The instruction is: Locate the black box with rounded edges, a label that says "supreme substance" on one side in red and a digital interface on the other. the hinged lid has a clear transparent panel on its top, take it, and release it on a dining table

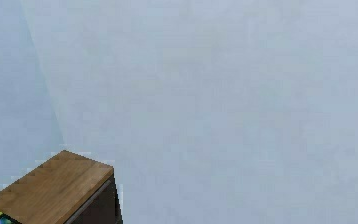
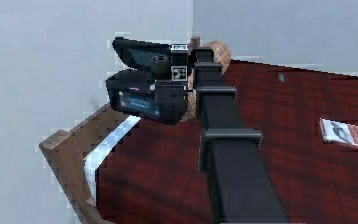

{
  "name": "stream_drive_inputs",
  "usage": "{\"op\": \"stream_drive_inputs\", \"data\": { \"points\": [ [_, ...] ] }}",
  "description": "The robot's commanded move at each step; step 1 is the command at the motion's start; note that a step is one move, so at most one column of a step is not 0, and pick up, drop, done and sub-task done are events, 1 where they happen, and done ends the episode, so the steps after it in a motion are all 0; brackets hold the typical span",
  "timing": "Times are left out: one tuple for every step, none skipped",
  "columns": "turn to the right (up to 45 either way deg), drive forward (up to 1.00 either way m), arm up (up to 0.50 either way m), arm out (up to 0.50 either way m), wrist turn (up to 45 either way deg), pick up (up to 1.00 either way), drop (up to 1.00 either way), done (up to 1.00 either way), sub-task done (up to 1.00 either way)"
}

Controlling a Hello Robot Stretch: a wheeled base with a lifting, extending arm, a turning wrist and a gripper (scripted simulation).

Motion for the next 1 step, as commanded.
{"op": "stream_drive_inputs", "data": {
  "points": [
    [0.0,0.00,0.00,0.00,-45.0,0.00,0.00,0.00,0.00]
  ]
}}
